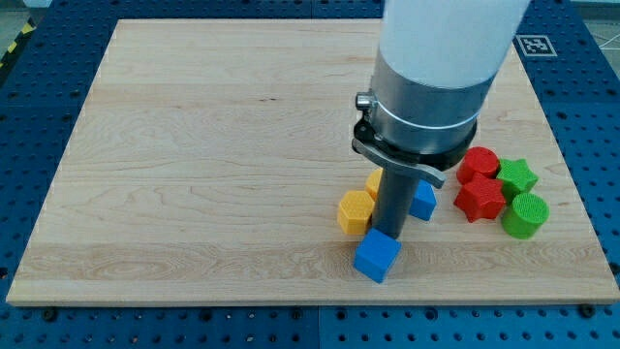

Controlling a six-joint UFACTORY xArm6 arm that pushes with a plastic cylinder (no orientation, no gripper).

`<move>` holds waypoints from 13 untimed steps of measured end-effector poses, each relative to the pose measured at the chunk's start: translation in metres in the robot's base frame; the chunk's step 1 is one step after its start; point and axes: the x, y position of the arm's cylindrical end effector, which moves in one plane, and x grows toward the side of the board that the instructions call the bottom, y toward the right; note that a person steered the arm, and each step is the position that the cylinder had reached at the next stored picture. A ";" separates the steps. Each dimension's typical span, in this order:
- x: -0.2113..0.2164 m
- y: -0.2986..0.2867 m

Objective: Move the blue cube along with the yellow hexagon to the top center

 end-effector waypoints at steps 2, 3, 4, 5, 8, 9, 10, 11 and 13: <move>0.005 0.045; 0.045 0.041; 0.064 0.038; 0.064 0.022; 0.062 -0.017; 0.046 -0.027; 0.029 -0.027; 0.014 -0.027; -0.022 -0.036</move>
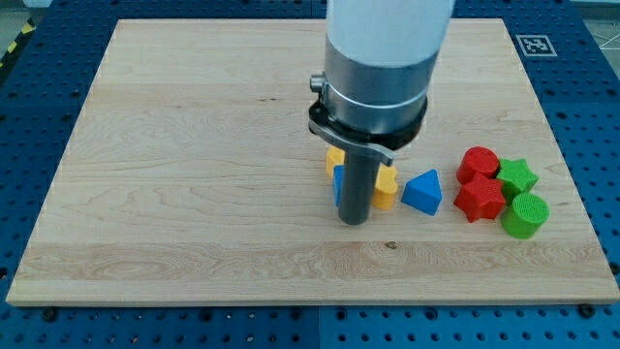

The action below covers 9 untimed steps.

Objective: Move the blue cube along with the yellow hexagon to the top center

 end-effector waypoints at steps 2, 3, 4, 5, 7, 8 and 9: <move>-0.037 -0.016; -0.052 -0.003; -0.070 0.015; -0.093 0.020; -0.141 0.021; -0.168 0.027; -0.198 0.034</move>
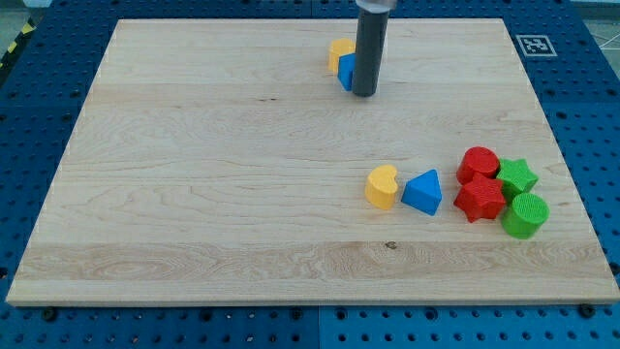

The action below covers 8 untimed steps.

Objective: Move the blue cube along with the yellow hexagon to the top center

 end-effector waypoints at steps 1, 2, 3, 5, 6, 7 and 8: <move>-0.032 0.000; -0.055 0.000; -0.059 0.000; -0.093 -0.017; -0.116 -0.020; -0.125 -0.020; -0.126 -0.022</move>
